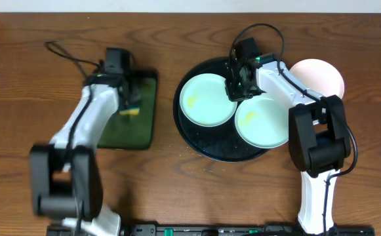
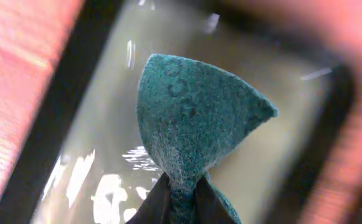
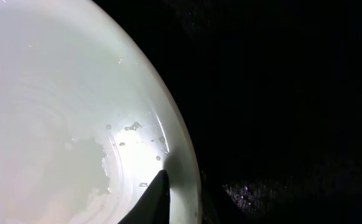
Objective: Clean dirty plates on tray and stack at the side
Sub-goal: 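Dip the sponge in water and move it to the green plate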
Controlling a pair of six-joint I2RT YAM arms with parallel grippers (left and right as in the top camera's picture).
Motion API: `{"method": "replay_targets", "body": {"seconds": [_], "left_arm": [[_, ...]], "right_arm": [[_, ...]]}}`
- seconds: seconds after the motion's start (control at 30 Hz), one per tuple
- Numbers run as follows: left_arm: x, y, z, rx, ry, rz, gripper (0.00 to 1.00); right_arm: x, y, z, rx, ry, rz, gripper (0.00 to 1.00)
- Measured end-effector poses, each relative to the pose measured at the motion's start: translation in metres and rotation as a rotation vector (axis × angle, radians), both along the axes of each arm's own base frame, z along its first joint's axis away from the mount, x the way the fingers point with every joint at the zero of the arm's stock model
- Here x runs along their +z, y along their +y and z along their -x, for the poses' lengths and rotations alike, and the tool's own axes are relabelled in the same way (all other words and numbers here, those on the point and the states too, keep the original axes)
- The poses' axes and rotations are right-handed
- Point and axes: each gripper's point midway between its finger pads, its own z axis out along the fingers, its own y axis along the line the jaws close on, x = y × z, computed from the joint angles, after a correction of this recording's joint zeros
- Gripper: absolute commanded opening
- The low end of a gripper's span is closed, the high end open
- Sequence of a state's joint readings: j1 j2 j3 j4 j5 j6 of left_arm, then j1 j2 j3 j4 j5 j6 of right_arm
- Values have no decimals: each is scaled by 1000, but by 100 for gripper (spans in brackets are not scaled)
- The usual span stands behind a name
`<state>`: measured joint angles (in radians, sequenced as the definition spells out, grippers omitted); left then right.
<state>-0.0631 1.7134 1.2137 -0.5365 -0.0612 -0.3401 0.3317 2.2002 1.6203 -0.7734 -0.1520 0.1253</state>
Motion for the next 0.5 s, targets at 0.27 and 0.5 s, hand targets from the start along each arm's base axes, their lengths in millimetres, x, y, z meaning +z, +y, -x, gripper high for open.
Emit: {"method": "replay_targets", "body": {"seconds": [0.27, 0.5], "left_arm": [[103, -37, 5, -71, -269, 177, 8], [66, -105, -3, -155, -190, 292, 7]], "right_arm": [[0, 4, -2, 9, -20, 15, 16], [1, 10, -4, 20, -37, 12, 16]]}}
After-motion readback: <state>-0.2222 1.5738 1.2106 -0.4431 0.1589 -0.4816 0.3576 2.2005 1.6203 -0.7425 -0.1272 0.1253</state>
